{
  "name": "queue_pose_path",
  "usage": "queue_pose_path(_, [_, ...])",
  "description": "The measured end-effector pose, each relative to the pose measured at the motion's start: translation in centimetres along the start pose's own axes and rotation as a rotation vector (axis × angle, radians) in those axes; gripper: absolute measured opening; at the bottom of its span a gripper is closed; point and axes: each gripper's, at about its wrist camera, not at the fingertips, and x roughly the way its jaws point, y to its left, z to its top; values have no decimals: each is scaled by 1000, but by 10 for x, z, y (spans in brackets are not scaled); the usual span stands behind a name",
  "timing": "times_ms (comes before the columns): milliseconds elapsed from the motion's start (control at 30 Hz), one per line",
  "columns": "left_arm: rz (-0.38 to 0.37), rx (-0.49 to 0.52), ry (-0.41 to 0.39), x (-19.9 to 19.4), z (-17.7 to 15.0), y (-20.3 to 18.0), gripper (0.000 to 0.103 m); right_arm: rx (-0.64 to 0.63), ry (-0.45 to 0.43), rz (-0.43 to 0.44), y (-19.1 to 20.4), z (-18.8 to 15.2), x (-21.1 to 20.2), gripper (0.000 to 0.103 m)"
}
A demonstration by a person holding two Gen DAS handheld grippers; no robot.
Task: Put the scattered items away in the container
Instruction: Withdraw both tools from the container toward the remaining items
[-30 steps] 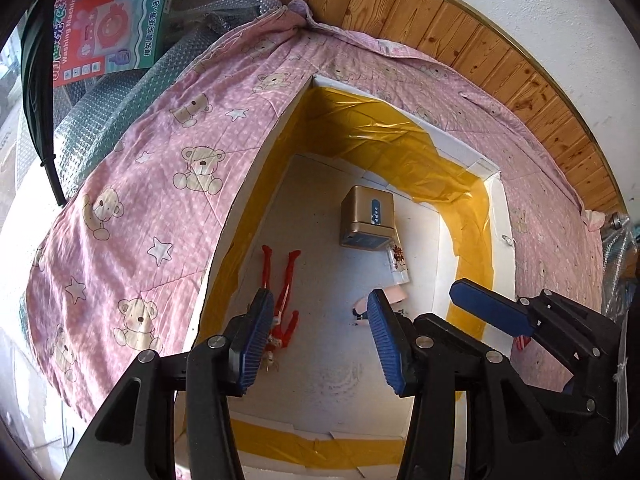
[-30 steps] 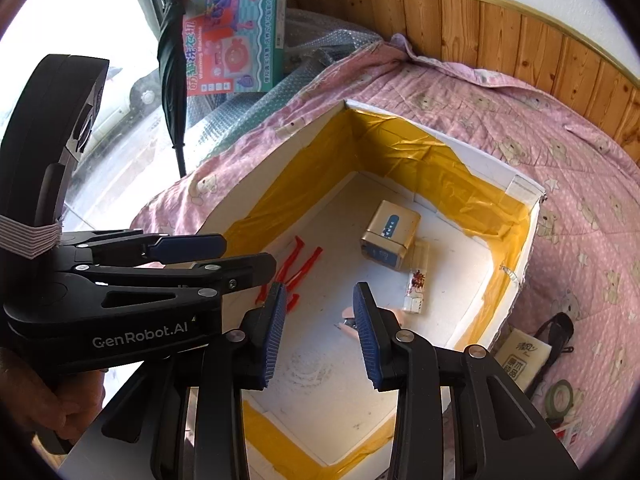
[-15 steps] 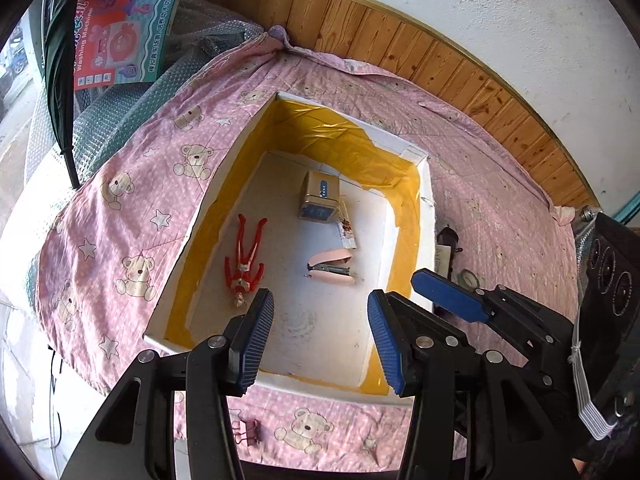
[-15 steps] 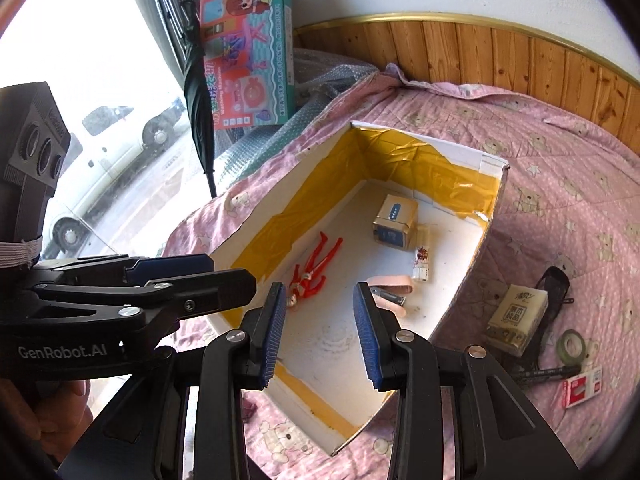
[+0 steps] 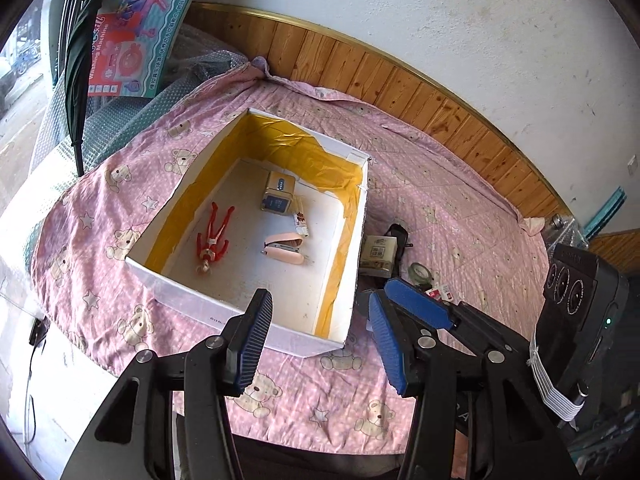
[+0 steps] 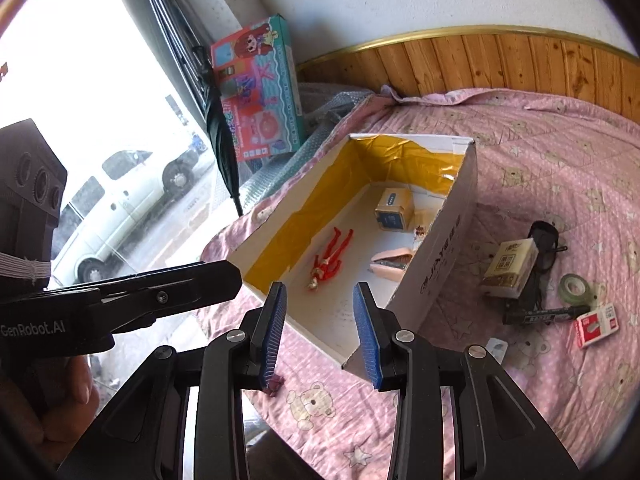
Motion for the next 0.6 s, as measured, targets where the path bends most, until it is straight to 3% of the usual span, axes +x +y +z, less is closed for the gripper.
queue_pose_path(267, [-29, 67, -21, 15, -4, -22, 54, 122, -68, 49, -39, -19, -12, 37])
queue_pose_path(600, [-89, 128, 41, 58, -18, -43, 54, 278, -105, -25, -101, -35, -28, 38])
